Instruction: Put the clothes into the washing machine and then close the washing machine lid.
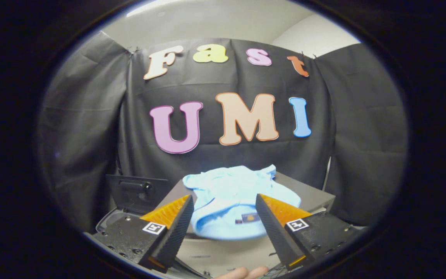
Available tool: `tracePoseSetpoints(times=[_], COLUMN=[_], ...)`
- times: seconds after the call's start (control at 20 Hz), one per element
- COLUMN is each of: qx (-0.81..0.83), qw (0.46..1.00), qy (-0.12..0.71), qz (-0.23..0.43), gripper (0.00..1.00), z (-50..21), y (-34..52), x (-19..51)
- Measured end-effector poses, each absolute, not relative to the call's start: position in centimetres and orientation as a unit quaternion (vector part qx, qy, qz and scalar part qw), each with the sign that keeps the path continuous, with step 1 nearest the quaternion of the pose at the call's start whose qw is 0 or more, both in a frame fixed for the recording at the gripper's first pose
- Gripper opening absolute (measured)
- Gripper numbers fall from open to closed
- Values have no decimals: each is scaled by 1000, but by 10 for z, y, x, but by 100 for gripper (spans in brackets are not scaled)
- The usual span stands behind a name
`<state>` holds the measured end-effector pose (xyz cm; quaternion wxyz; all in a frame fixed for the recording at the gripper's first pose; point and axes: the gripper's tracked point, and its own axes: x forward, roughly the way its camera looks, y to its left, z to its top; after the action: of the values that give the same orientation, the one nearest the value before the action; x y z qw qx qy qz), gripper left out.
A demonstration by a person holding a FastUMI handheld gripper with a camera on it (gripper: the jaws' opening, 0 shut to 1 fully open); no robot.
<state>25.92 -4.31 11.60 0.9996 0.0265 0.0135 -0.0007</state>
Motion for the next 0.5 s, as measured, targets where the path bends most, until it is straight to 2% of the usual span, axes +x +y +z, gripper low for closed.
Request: tracePoseSetpoints(times=[0.25,0.5], qx=[57,5], qw=[996,967], qy=[66,252], qz=[-3,-35], gripper=[92,92], z=[114,48], y=[-47,-54], x=[348,387])
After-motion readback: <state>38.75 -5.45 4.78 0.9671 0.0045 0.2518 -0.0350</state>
